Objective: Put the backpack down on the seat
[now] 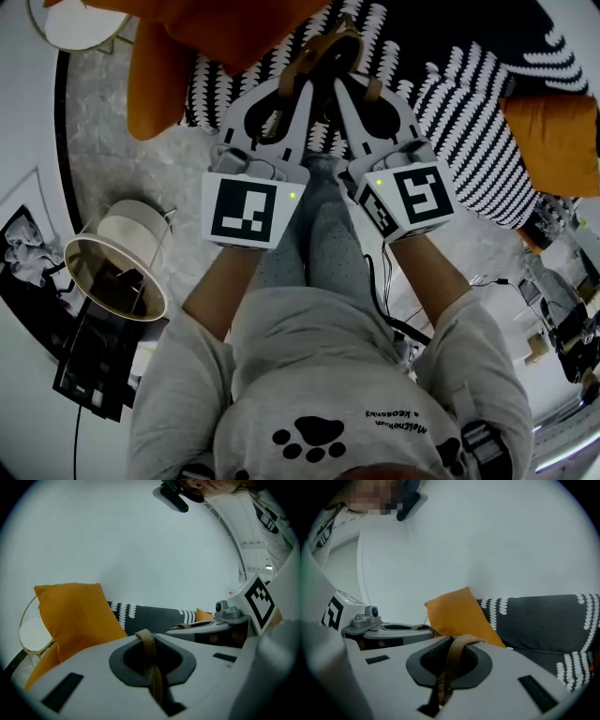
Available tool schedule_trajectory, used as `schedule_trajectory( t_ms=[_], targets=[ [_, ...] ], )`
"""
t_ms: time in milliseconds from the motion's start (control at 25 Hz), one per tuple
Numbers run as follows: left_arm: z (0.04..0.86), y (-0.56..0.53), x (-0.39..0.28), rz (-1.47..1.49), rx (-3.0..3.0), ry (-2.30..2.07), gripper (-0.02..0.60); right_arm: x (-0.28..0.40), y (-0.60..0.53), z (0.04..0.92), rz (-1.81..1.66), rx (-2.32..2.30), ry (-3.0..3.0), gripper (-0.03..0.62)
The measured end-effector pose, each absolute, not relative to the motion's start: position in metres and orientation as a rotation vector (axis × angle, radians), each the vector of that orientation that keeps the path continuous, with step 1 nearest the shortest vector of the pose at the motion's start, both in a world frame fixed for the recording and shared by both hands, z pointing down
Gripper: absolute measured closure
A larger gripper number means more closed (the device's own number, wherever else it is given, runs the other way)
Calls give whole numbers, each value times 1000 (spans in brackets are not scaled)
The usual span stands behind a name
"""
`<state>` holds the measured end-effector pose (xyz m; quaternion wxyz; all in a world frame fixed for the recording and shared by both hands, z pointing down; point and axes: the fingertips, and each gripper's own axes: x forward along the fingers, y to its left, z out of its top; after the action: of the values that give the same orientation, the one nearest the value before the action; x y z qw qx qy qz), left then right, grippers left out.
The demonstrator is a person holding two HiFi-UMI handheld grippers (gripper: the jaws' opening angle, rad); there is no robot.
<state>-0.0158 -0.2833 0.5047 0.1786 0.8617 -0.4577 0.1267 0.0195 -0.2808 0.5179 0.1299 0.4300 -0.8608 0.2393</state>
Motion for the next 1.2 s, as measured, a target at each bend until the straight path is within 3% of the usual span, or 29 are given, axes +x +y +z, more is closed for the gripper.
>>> schedule_trajectory(
  t_ms=[1200],
  targets=[
    [580,-307,-2,525,2378,-1202,561,38,-313,583,769,1294,-2363,562]
  ],
)
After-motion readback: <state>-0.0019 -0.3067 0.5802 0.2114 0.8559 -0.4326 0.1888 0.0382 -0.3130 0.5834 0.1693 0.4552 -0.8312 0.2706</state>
